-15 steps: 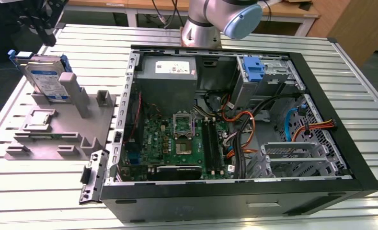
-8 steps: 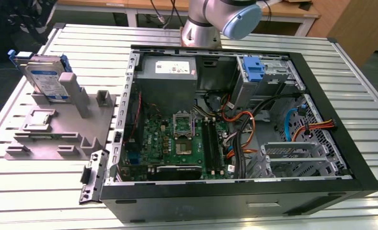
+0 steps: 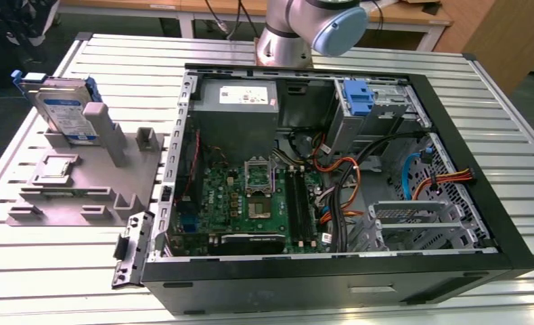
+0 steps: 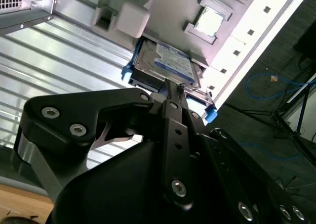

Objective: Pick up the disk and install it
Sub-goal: 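Reach for the disk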

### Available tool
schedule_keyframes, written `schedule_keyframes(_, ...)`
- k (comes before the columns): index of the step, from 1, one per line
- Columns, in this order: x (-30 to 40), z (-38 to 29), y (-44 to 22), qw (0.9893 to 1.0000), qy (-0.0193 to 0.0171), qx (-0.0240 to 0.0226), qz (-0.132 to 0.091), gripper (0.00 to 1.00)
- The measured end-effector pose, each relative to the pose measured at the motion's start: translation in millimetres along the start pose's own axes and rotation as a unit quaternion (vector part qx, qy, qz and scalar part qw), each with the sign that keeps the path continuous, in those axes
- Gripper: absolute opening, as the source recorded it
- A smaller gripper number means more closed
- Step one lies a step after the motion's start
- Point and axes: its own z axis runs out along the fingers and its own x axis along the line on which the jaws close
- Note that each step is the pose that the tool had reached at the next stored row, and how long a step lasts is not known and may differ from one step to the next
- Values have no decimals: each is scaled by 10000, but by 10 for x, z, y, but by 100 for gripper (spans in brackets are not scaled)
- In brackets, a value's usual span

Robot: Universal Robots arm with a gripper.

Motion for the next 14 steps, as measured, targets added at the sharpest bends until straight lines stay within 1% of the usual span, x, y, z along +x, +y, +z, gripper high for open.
schedule_keyframes(4, 73, 1, -5, 10000, 1, -1, 0, 10)
schedule_keyframes(8, 129, 2, -4, 10000, 2, -1, 0, 10)
schedule_keyframes(14, 207, 12, 36, 10000, 2, -2, 0, 10)
